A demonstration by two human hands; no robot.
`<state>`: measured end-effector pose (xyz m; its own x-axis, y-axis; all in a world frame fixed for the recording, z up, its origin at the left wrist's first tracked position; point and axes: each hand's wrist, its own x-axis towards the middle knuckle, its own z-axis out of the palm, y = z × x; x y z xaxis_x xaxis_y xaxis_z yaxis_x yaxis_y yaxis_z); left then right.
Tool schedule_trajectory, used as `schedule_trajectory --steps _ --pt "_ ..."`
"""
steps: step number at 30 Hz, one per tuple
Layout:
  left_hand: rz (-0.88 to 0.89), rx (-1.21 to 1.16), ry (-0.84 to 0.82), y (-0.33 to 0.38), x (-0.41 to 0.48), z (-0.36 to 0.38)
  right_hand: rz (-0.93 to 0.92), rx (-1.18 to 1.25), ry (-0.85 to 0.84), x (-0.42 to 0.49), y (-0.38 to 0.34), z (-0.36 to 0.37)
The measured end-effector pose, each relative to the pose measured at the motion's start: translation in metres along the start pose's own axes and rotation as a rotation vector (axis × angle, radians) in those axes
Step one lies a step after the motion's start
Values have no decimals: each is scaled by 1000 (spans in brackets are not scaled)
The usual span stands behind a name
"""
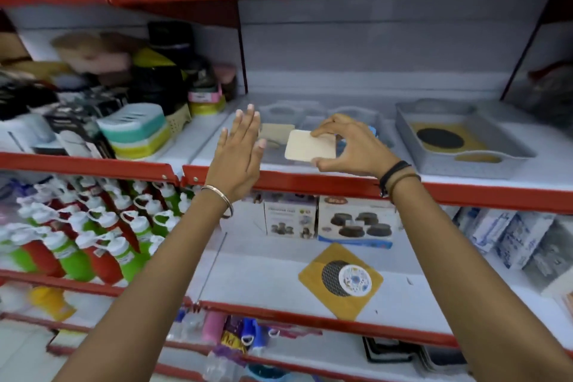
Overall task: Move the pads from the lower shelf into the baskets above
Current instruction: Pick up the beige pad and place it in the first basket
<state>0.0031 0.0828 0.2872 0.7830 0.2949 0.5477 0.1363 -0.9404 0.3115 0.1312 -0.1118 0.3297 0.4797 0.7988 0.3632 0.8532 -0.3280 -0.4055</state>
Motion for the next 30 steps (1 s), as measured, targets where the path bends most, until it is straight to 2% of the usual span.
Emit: schedule_trajectory --steps 5,10,17,24,27,30 --pt "2 -17 -24 -30 58 -1 49 -36 -30 81 5 10" --pt "-43 -174 -87 -47 94 5 102 -121 -87 133 12 43" --pt "-3 -173 -299 -78 111 26 122 -137 -202 150 18 68" --pt "45 -148 -312 -81 115 30 145 -117 -237 152 24 65" --pt "100 -52 -278 -77 114 28 86 -161 -120 144 18 59" --pt "159 -104 -79 -58 102 25 -8 -115 105 122 8 43"
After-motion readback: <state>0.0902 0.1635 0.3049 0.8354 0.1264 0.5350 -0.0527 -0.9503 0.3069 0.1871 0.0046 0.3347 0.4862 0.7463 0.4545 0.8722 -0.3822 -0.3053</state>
